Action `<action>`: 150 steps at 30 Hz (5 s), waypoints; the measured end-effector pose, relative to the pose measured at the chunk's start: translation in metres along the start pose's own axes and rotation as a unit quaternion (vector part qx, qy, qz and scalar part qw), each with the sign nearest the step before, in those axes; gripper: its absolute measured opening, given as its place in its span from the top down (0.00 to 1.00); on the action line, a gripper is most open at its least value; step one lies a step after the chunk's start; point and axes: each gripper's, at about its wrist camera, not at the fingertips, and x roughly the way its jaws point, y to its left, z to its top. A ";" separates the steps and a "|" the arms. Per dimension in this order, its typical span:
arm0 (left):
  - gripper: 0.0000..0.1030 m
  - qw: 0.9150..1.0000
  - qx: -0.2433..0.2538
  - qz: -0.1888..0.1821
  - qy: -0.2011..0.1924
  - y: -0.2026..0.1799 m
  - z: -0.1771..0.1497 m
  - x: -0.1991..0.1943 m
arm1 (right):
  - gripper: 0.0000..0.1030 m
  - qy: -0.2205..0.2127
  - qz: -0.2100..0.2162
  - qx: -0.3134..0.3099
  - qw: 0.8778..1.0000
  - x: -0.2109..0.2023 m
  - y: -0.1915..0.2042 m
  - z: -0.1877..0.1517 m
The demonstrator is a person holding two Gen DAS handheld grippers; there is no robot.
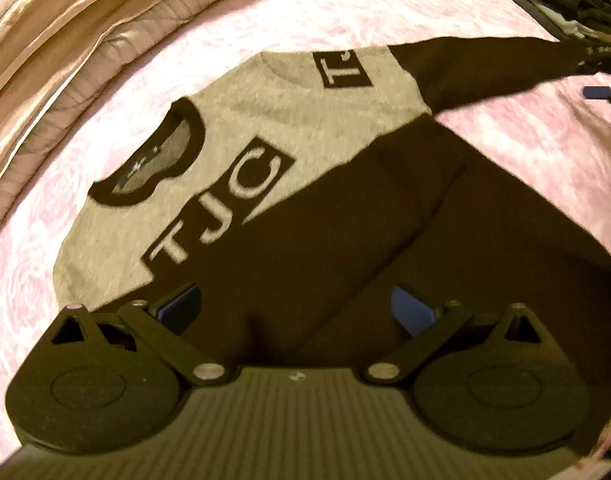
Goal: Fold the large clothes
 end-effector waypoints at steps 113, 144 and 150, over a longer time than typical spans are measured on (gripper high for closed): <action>0.82 0.975 -0.212 0.038 -0.059 0.182 -0.089 0.011 | 0.41 0.094 0.177 -0.376 0.905 0.013 0.229 -0.144; 0.11 0.994 -0.097 0.040 0.009 -0.032 -0.264 -0.151 | 0.23 0.191 0.134 -0.575 0.784 -0.170 0.108 -0.211; 0.10 0.996 -0.089 0.026 0.017 -0.051 -0.280 -0.163 | 0.23 0.214 0.107 -0.597 0.765 -0.186 0.104 -0.229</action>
